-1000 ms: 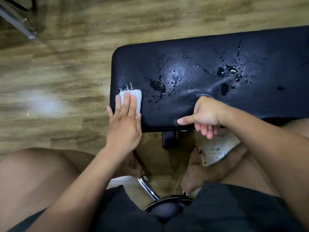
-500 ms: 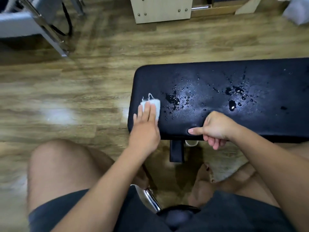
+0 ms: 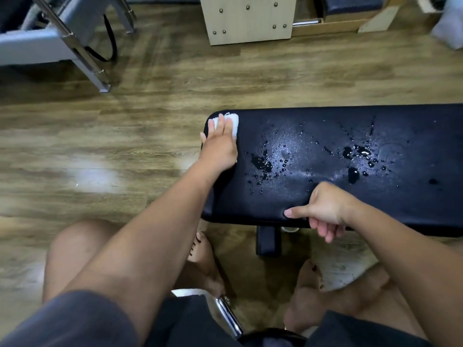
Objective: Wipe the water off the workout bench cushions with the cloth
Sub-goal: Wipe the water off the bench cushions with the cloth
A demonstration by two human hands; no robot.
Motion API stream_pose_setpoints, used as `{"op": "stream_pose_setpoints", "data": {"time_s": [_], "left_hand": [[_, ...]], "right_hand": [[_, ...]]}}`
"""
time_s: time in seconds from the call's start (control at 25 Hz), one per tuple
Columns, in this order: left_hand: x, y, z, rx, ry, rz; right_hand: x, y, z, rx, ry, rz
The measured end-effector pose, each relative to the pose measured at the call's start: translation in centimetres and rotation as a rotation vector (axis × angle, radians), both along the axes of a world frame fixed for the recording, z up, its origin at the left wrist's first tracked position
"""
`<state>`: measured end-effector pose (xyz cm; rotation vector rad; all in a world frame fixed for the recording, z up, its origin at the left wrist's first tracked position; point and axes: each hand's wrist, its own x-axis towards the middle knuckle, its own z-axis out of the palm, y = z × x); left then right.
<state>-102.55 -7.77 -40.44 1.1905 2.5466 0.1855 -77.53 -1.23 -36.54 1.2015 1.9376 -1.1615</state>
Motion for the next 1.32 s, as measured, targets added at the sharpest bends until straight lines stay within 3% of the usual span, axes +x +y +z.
{"op": "stream_pose_setpoints", "data": {"time_s": [0.12, 0.36, 0.56, 0.76, 1.0, 1.16, 1.32], "left_hand": [[0.9, -0.7, 0.2, -0.017, 0.001, 0.000], [10.3, -12.0, 0.5, -0.044, 0.040, -0.006], [5.4, -5.1, -0.3, 0.004, 0.093, -0.040], [-0.9, 2.9, 0.5, -0.064, -0.027, -0.009], [5.7, -8.5, 1.1, 0.064, -0.068, -0.031], [4.2, -8.8, 1.1, -0.070, 0.233, -0.145], [-2.7, -0.4, 0.1, -0.080, 0.209, -0.065]], "right_hand": [[0.0, 0.1, 0.1, -0.003, 0.017, -0.019], [-0.1, 0.4, -0.2, -0.029, 0.009, -0.033], [-0.2, 0.5, 0.0, -0.038, 0.002, -0.022], [-0.1, 0.2, 0.3, -0.017, 0.025, -0.036], [0.1, 0.2, -0.5, -0.001, 0.033, -0.048], [-0.1, 0.4, -0.5, -0.016, 0.014, -0.048], [-0.2, 0.5, 0.2, -0.032, 0.011, -0.052]]}}
